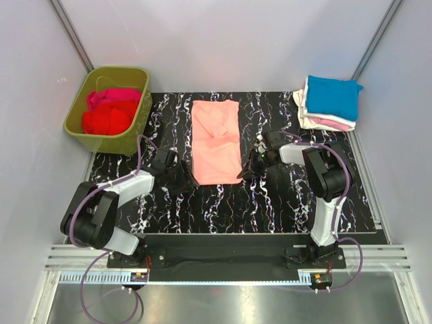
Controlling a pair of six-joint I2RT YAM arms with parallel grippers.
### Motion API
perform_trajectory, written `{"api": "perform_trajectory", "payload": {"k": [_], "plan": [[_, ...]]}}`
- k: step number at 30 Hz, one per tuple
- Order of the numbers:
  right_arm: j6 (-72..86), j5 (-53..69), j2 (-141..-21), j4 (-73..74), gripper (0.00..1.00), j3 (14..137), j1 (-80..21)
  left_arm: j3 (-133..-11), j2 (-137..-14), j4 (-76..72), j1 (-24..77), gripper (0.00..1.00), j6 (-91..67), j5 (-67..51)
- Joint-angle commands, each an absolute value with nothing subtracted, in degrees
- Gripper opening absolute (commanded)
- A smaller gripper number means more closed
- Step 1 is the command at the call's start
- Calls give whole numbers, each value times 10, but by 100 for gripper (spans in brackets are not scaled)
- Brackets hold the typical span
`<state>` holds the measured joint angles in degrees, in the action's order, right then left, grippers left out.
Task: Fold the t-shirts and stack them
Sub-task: Fold the tshirt
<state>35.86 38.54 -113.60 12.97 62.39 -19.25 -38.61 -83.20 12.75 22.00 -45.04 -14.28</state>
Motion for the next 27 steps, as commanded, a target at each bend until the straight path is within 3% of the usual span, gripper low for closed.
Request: {"api": "perform_trajectory", "payload": {"k": [1,5,11,22,27], "plan": [[346,374,-1151,123,0,634,-199,-370,-831,66,222,59,-470,-120],[344,377,-1151,123,0,635,-199,-359,-840,32,222,57,-484,-110],[339,387,-1159,124,0,637,-198,-359,-869,2,222,46,-498,-89],[341,401,-1130,132,0,615,-199,-396,-844,40,239,0,-494,-39],[352,401,-1036,145,0,537,-203,-389,-745,122,273,0,-495,-2]]}}
